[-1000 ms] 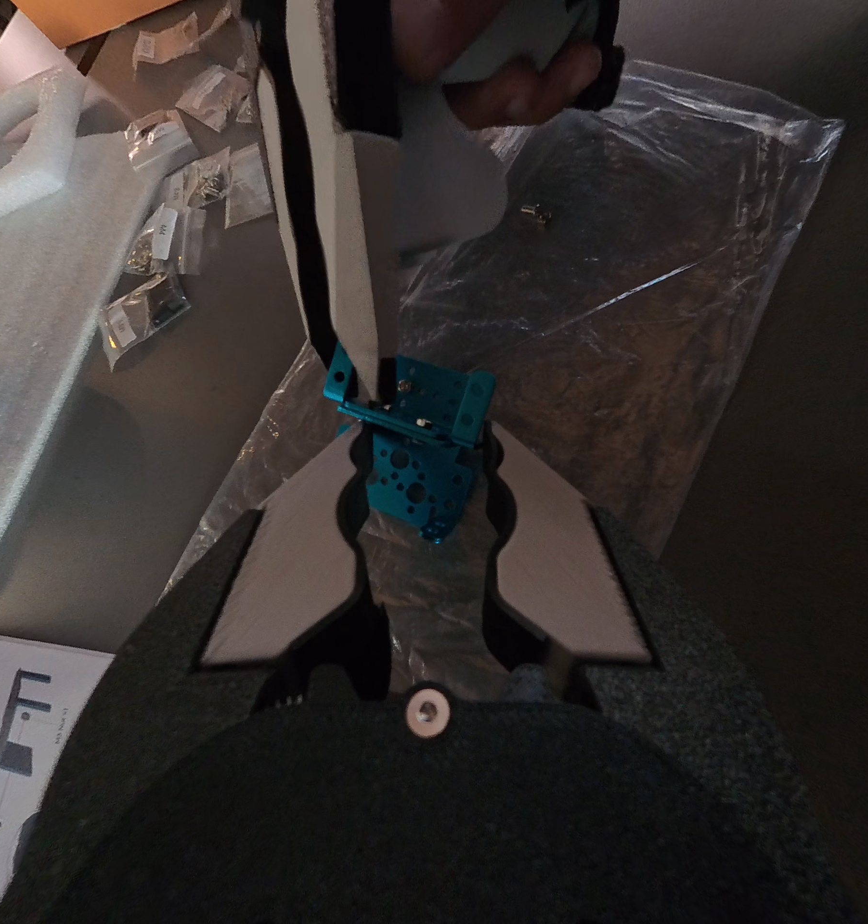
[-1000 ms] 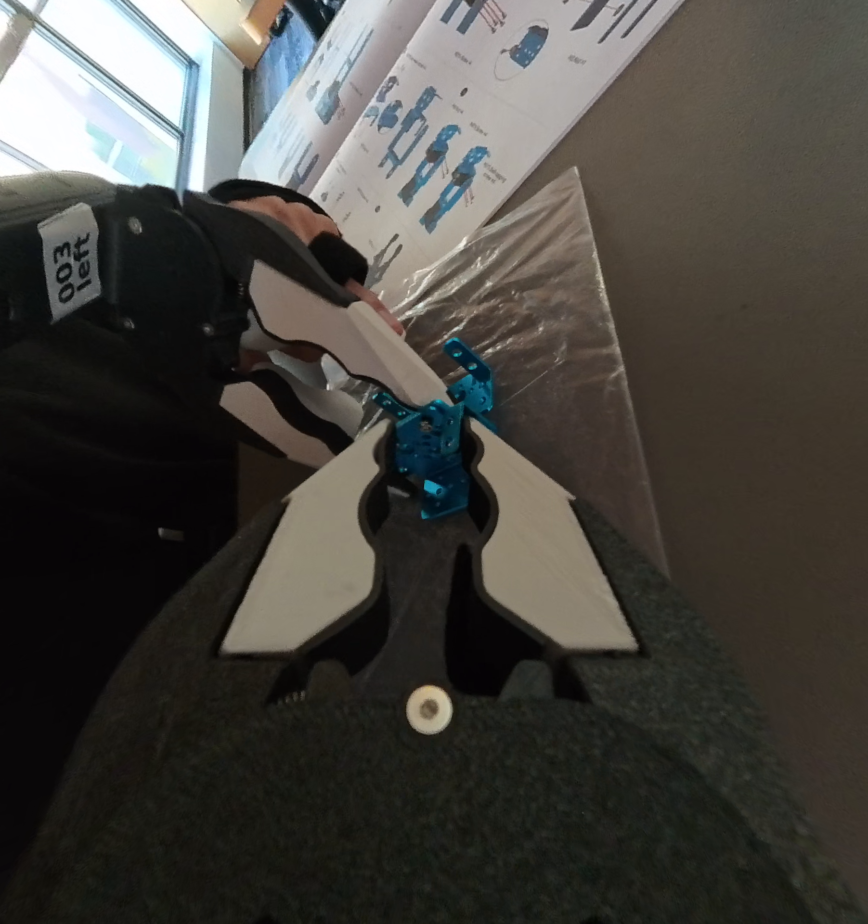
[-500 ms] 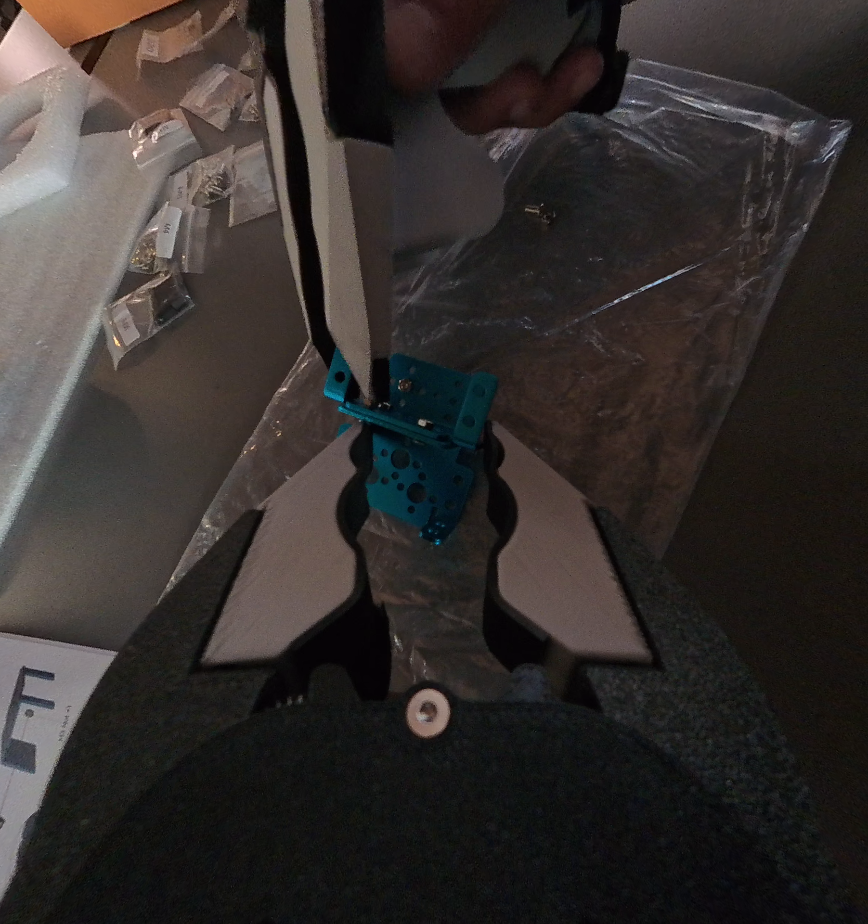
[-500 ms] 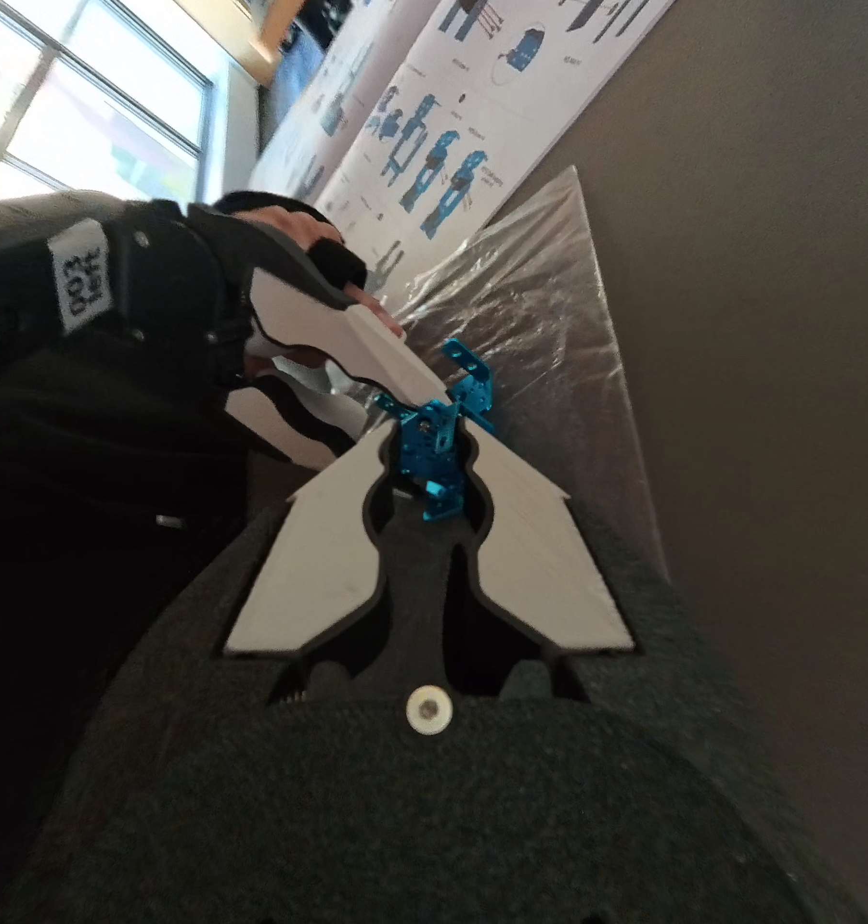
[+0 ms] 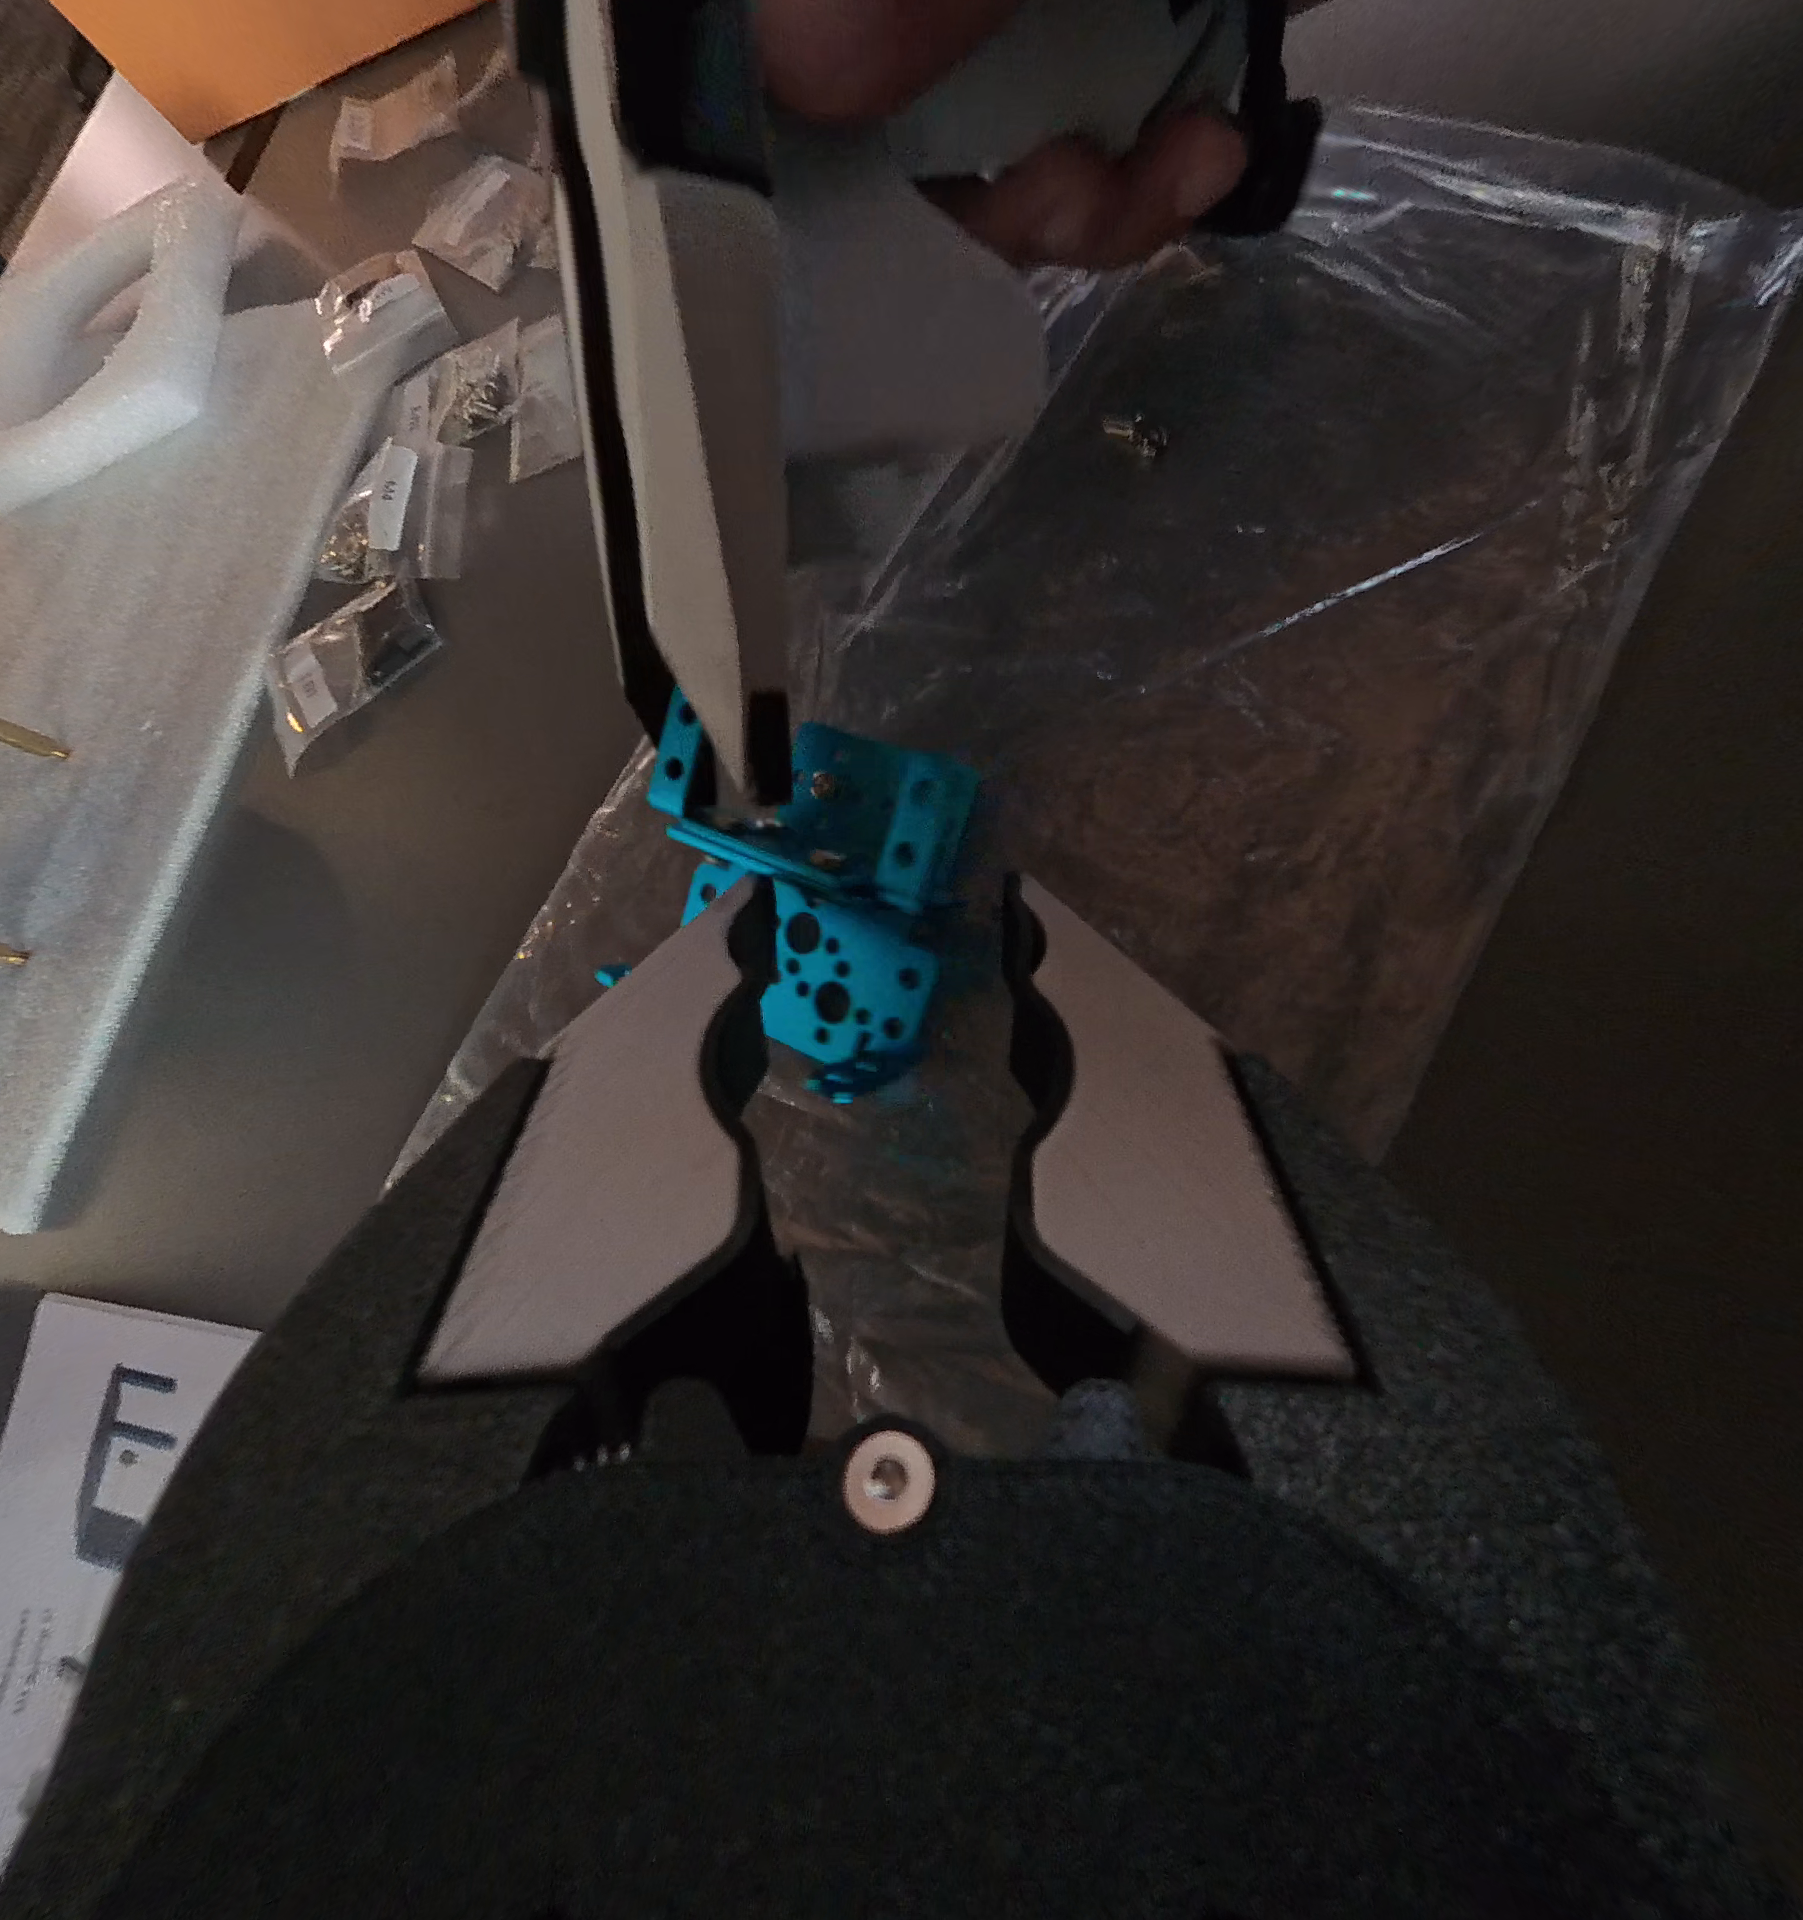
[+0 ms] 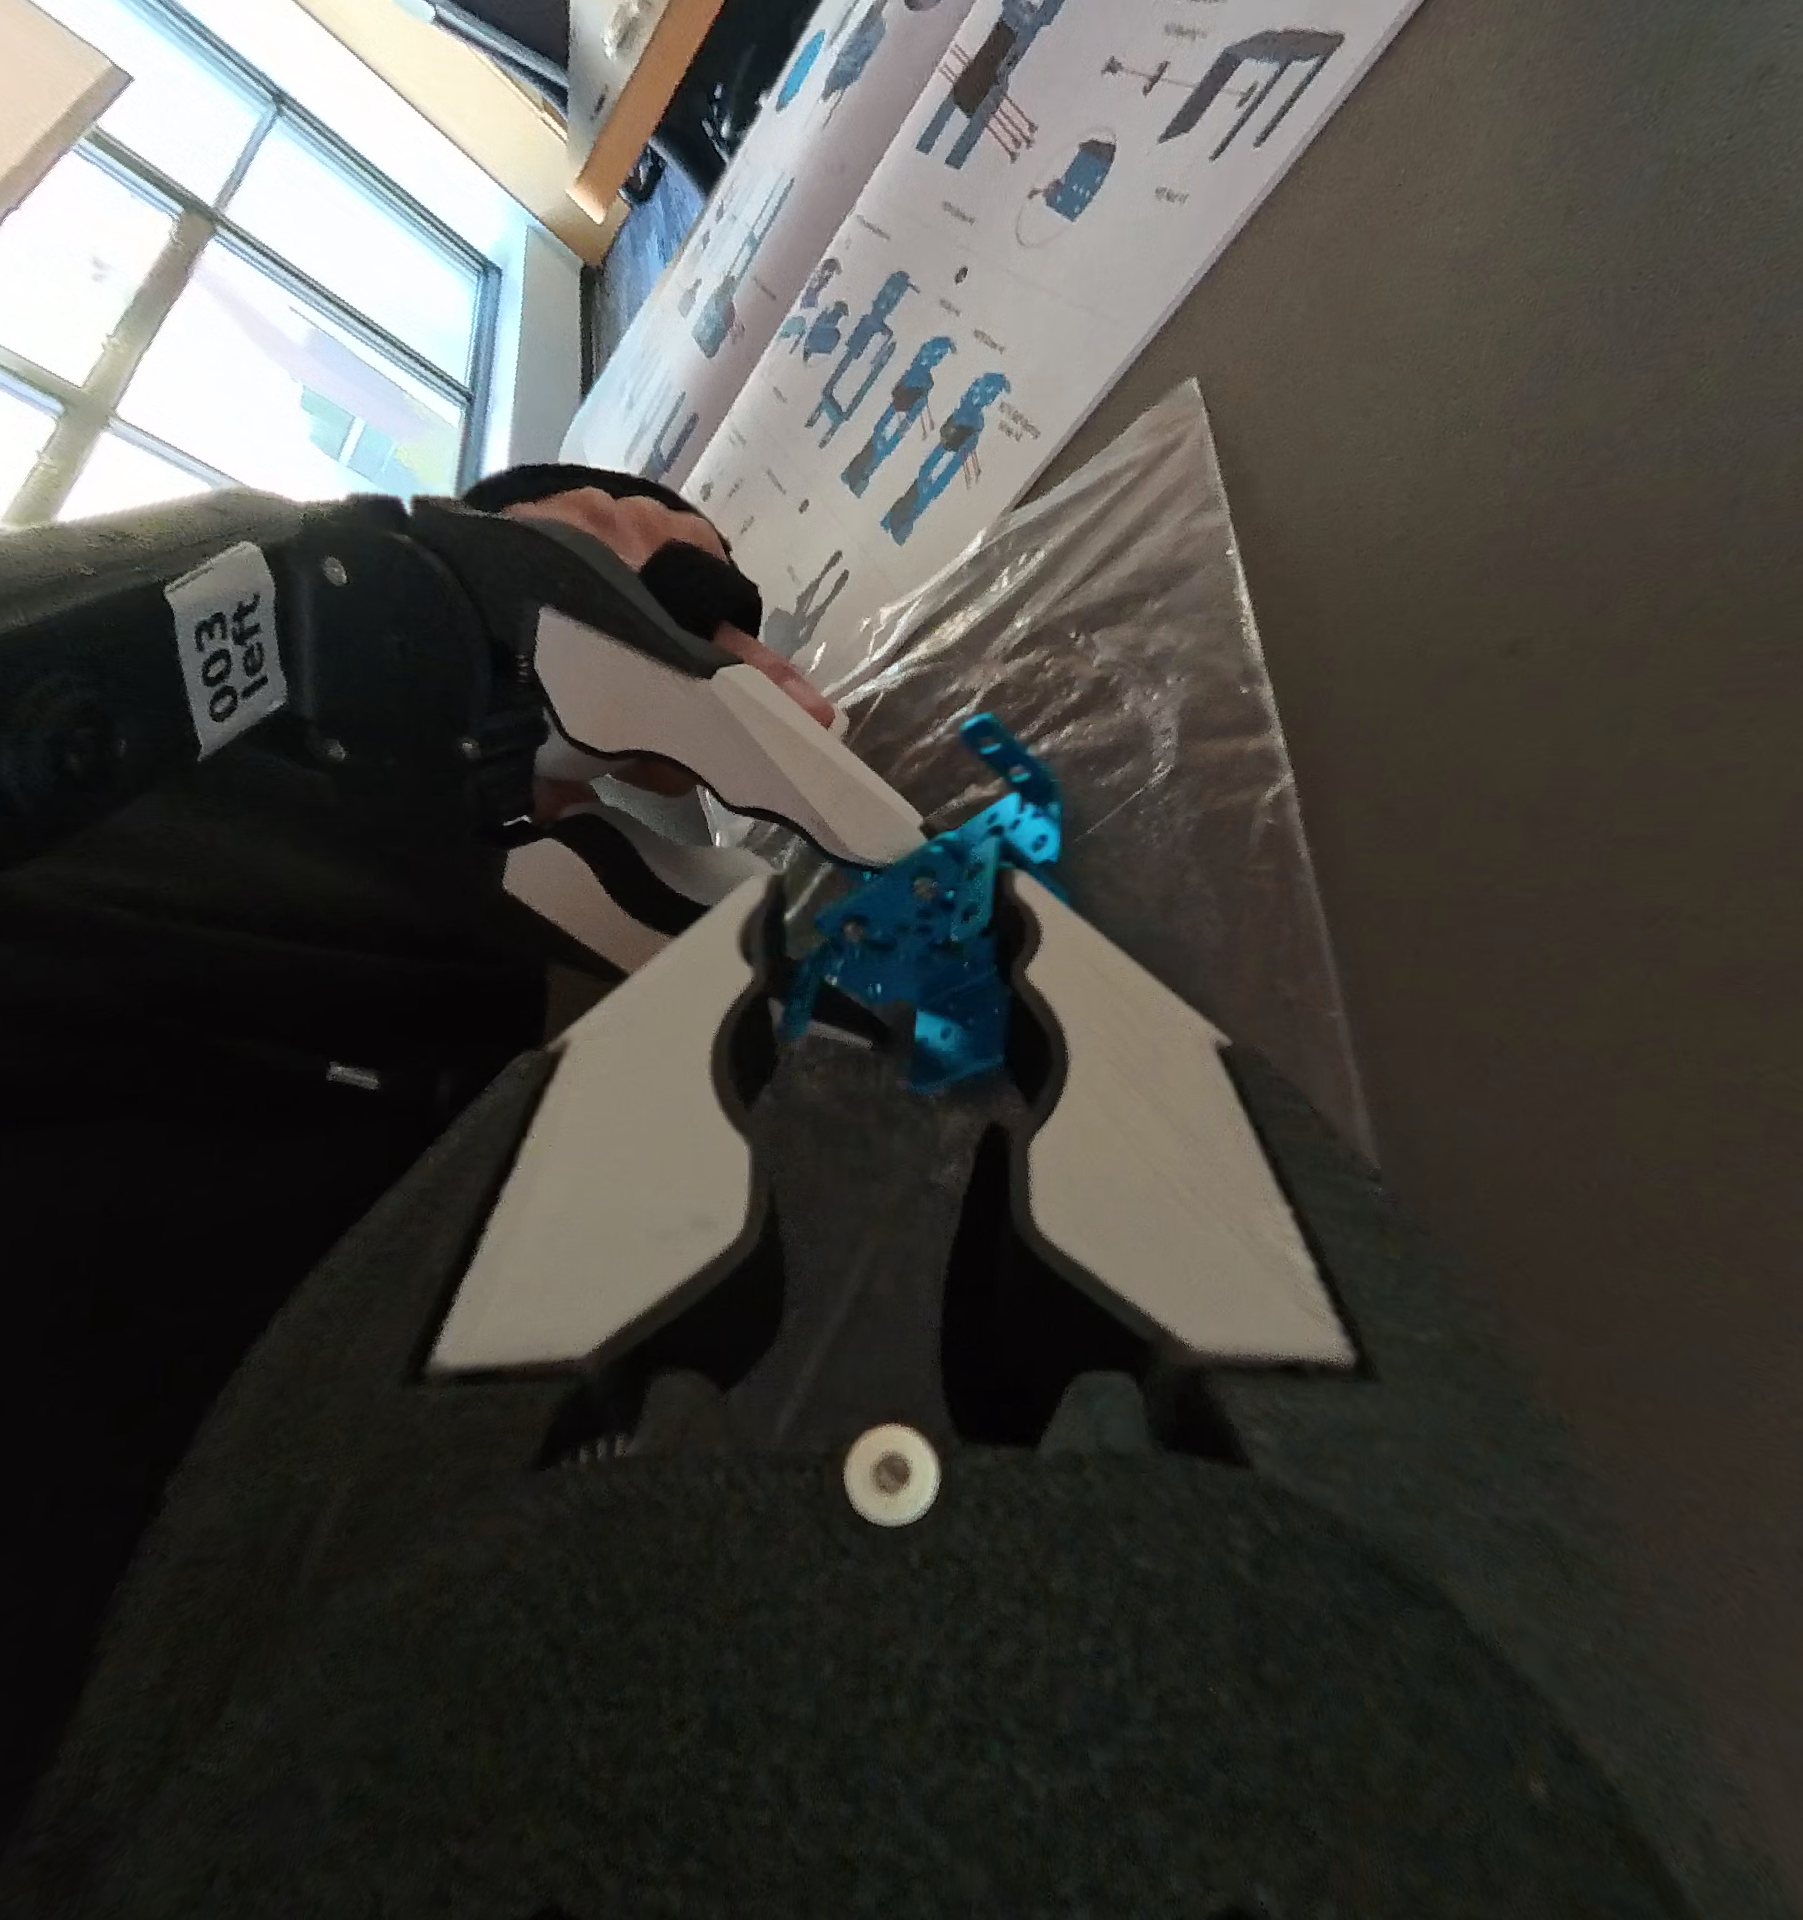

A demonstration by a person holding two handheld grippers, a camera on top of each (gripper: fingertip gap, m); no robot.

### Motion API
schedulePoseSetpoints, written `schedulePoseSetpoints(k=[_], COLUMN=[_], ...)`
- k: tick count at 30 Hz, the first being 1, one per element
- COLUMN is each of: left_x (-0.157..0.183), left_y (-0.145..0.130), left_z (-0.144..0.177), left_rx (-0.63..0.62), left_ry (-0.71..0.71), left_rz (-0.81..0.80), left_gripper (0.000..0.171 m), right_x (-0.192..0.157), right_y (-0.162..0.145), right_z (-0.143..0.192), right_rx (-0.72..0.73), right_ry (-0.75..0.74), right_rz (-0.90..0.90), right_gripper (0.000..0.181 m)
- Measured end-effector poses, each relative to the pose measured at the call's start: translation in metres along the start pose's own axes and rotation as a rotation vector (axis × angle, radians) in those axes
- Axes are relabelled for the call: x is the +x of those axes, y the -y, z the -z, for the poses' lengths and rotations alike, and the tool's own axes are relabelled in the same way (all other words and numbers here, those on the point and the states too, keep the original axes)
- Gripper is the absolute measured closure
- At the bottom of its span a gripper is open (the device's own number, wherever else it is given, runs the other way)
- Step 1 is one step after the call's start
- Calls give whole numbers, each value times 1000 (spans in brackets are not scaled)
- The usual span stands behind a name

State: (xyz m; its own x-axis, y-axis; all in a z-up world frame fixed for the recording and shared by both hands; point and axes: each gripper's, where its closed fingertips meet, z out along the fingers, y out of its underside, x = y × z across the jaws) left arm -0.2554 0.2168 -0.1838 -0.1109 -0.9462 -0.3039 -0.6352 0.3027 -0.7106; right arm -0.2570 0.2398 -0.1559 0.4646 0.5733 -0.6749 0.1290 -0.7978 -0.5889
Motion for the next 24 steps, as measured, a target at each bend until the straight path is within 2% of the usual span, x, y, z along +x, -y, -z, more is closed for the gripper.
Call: schedulePoseSetpoints(k=[1, 3, 5, 9, 12, 17, 22, 24], left_x=[0, 0, 0, 0, 1, 1, 1, -1], left_y=[0, 1, 1, 2, 2, 2, -1, -2], left_z=[0, 0, 1, 1, 1, 0, 1, 1], left_rx=[1, 2, 2, 5, 3, 0, -9, -14], left_ry=[6, 17, 30, 53, 55, 44, 9, -8], left_rz=[-9, -21, -33, -51, -49, -31, 28, 66], left_gripper=[127, 128, 128, 128, 128, 128, 127, 123], right_x=[3, 13, 5, -1, 2, 10, 23, 24], right_y=[1, 9, 15, 9, 3, 6, -2, -3], right_z=[4, 17, 28, 31, 24, 13, 8, 6], right_rx=[-7, 20, 28, -98, -225, -356, -521, -540], right_ry=[-28, -144, -183, -272, -334, -433, -478, -481], right_rz=[29, 171, 327, 465, 517, 585, 595, 594], right_gripper=[134, 137, 134, 132, 133, 141, 147, 148])
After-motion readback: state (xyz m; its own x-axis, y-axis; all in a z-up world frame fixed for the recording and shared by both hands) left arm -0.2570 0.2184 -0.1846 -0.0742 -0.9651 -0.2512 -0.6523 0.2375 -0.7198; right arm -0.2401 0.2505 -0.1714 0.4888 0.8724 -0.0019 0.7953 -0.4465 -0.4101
